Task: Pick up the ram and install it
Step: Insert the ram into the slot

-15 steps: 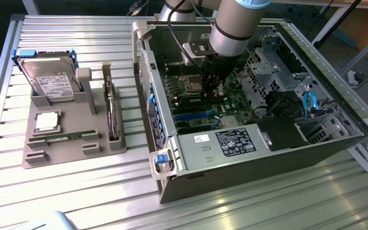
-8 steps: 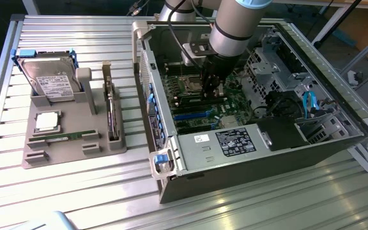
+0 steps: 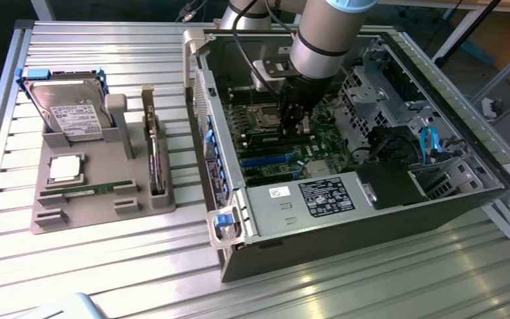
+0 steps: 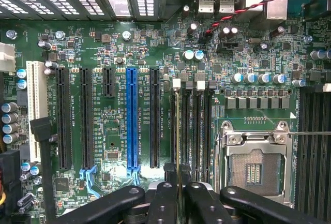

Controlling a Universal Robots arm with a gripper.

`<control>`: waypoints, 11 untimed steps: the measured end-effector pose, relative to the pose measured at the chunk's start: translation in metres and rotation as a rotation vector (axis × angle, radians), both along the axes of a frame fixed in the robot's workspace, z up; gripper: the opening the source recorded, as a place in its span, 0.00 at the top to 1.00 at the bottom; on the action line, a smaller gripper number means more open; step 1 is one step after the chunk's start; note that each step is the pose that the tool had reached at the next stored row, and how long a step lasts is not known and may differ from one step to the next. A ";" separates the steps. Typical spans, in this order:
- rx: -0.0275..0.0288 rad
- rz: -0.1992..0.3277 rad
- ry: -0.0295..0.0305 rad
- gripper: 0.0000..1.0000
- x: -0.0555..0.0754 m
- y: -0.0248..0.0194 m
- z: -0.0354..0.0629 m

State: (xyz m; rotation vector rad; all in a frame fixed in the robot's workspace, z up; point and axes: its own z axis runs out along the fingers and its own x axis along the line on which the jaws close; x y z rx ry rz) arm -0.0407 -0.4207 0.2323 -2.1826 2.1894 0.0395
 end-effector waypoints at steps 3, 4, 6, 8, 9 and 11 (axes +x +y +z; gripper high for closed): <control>-0.0003 0.000 0.0001 0.87 0.000 0.0000 -0.0003; -0.0001 0.000 0.0000 0.87 0.000 0.0000 -0.0007; 0.0000 0.000 -0.0001 0.87 0.000 0.0000 -0.0021; 0.0002 0.000 0.0000 0.87 0.000 0.0000 -0.0021; 0.0006 0.000 -0.0003 0.87 0.000 0.0000 -0.0023; 0.0005 0.000 -0.0001 0.80 0.000 0.0000 -0.0022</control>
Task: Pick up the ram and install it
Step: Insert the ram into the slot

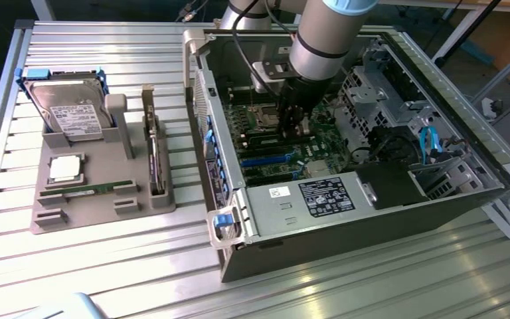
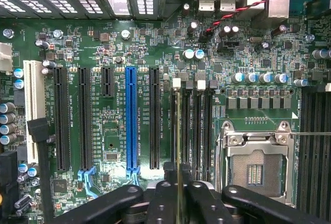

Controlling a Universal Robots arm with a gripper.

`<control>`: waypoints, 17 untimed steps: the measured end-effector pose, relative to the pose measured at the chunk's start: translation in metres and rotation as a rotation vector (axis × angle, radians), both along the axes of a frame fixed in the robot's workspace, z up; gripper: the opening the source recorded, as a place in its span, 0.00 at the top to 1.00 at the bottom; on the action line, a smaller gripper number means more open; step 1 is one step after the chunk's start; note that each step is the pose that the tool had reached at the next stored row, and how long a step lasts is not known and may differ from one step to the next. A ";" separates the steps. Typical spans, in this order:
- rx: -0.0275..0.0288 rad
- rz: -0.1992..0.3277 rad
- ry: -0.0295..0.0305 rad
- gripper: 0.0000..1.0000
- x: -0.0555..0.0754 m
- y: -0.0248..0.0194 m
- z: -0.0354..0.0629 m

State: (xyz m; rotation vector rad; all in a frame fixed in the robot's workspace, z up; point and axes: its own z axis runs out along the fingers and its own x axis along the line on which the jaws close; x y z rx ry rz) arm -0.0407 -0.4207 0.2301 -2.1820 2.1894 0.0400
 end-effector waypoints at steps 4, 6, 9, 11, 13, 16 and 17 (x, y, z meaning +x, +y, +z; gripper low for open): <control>0.0000 0.000 0.0001 0.73 0.000 -0.0001 0.0004; -0.0045 -0.001 0.0002 0.73 0.000 -0.0001 0.0042; -0.0075 -0.001 0.0001 0.73 0.000 0.0000 0.0122; -0.0079 -0.001 0.0001 0.73 0.000 0.0001 0.0181; -0.0078 -0.002 -0.0002 0.73 0.000 0.0009 0.0250; -0.0079 -0.001 -0.0008 0.88 0.000 0.0032 0.0371; -0.0078 -0.001 -0.0008 0.88 0.000 0.0032 0.0386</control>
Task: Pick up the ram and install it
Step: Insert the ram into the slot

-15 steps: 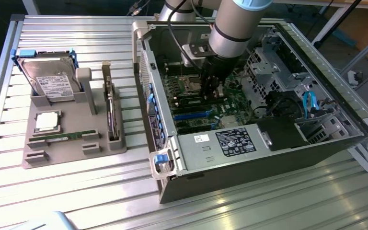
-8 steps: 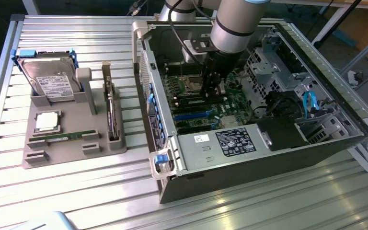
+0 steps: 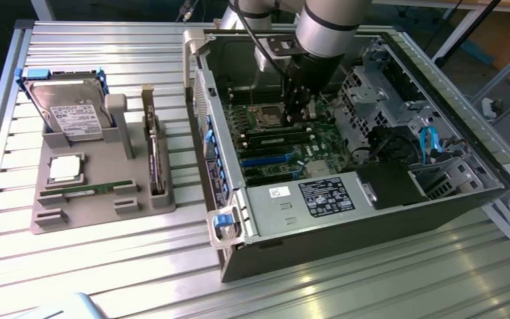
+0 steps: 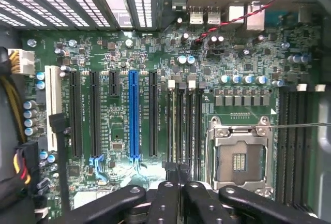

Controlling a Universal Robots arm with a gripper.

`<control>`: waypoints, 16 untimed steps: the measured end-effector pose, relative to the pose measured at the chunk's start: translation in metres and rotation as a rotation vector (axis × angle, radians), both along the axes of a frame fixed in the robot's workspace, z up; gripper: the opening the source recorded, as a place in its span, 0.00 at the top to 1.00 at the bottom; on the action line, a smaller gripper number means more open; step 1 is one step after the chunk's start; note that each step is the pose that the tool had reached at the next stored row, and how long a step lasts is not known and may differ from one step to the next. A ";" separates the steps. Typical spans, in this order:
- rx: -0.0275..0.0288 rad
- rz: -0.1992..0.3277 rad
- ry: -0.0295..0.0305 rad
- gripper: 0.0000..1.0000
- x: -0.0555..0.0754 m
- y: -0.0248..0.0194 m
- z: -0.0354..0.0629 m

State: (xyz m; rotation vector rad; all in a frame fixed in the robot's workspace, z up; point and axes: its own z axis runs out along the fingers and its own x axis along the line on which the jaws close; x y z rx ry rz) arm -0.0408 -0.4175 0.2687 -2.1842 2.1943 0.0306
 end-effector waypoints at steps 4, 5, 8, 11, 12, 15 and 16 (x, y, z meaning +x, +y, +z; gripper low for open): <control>0.0001 0.000 0.0003 0.90 0.006 0.0000 0.0010; -0.0001 0.000 0.0008 0.90 0.009 0.0000 0.0010; 0.0000 0.000 0.0027 0.90 0.020 0.0000 0.0010; 0.0001 0.000 0.0059 0.90 0.035 0.0000 0.0010; 0.0000 0.000 0.0079 0.90 0.044 0.0000 0.0010; 0.0001 0.000 0.0114 0.90 0.060 0.0000 0.0010; 0.0000 0.000 0.0121 0.90 0.063 0.0000 0.0010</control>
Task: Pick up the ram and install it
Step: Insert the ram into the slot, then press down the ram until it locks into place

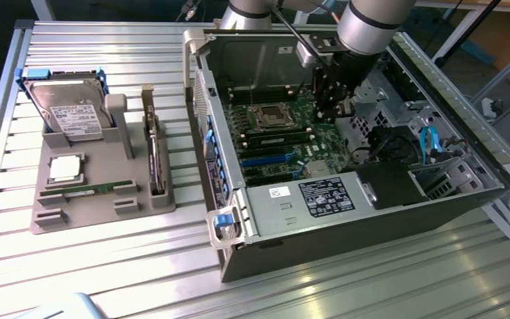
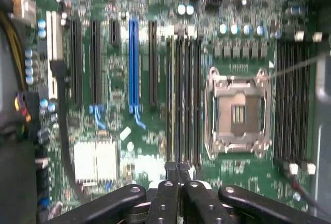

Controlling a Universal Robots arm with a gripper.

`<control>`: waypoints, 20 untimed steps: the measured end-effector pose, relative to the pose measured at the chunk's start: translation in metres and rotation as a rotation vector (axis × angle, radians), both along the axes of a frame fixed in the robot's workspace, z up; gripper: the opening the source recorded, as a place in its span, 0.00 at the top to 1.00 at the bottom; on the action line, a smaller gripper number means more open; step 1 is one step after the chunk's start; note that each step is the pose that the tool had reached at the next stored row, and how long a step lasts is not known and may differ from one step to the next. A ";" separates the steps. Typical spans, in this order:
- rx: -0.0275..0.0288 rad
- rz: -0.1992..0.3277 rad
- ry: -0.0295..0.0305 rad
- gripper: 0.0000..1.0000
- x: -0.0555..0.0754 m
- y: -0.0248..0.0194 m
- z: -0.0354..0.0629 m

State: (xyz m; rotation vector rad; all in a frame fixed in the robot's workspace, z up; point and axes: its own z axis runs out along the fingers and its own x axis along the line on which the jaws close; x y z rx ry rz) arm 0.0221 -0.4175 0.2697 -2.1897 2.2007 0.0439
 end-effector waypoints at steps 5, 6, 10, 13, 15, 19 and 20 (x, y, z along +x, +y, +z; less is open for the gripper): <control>0.0001 0.000 0.0007 0.90 0.004 0.0000 0.0000; 0.0001 0.000 0.0007 0.90 0.004 0.0000 -0.0001; 0.0001 0.000 0.0008 0.90 0.004 0.0000 -0.0114; 0.0001 0.000 0.0008 0.90 0.004 0.0000 -0.0174; 0.0002 0.000 0.0008 0.90 0.004 0.0000 -0.0252; 0.0002 0.000 0.0008 0.90 0.004 0.0000 -0.0333; 0.0000 0.000 0.0008 0.90 0.004 0.0000 -0.0358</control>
